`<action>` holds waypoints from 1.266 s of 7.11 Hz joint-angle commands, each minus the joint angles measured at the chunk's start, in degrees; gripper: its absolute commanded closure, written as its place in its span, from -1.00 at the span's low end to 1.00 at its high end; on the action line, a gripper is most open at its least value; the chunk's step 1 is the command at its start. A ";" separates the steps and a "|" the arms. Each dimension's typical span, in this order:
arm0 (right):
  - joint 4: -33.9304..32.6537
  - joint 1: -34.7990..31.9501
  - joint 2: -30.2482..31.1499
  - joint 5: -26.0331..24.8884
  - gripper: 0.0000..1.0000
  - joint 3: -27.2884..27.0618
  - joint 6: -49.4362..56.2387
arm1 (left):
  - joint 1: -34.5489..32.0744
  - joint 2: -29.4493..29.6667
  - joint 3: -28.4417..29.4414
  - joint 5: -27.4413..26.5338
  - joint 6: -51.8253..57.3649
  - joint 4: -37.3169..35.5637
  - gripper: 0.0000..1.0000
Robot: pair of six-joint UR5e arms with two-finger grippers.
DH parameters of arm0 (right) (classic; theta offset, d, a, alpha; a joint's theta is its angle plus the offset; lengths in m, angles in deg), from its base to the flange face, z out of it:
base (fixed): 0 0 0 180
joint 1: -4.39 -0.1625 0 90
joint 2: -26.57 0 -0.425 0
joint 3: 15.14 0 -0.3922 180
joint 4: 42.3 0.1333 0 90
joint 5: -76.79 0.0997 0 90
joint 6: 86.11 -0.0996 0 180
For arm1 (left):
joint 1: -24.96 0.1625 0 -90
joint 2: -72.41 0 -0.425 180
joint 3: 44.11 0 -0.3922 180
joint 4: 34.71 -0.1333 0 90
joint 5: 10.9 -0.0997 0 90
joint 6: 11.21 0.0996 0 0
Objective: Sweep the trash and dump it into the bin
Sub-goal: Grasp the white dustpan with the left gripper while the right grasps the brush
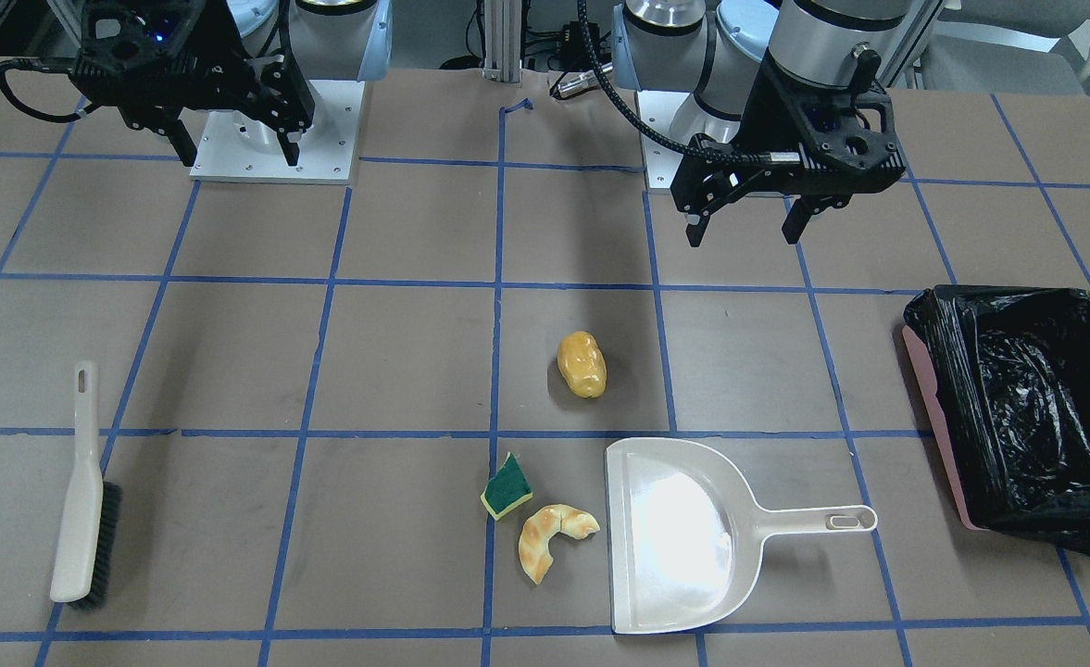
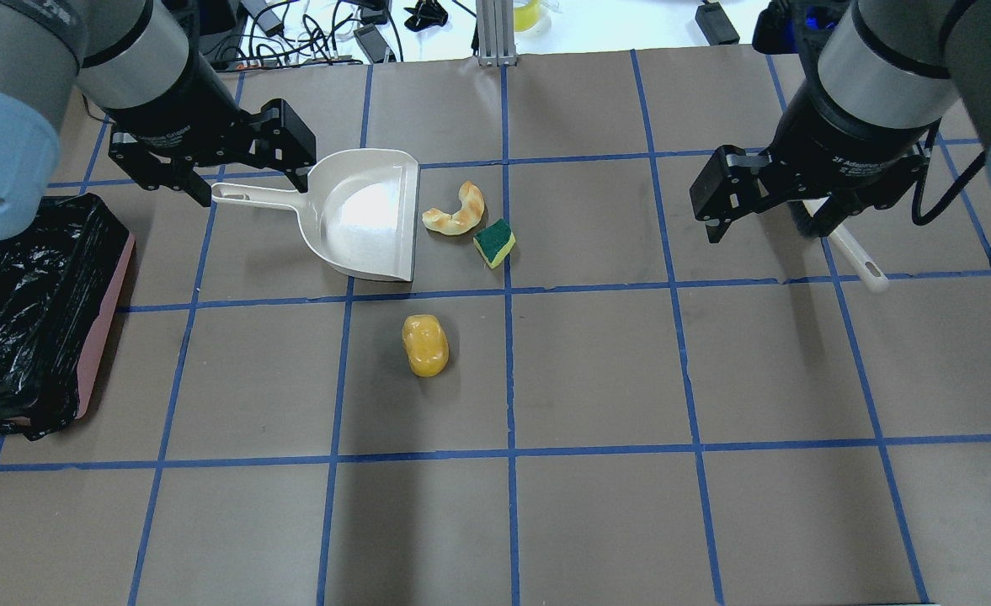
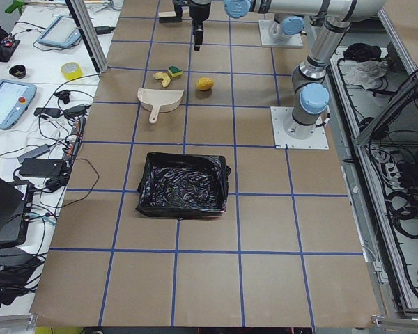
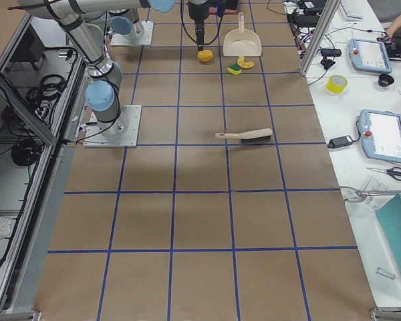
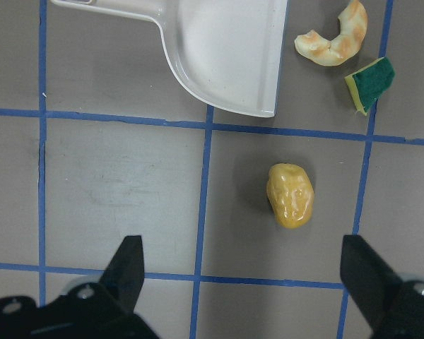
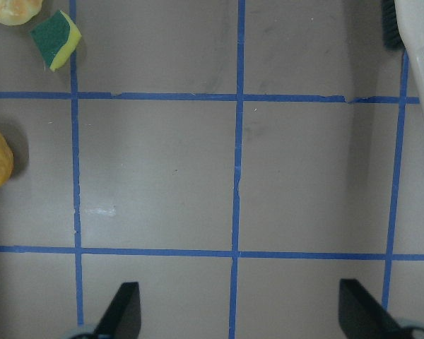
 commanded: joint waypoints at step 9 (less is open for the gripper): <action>-5.78 15.07 -6.59 -4.15 -1.00 -0.75 11.63 | 1.13 15.42 -4.11 -2.83 12.24 -16.55 -1.00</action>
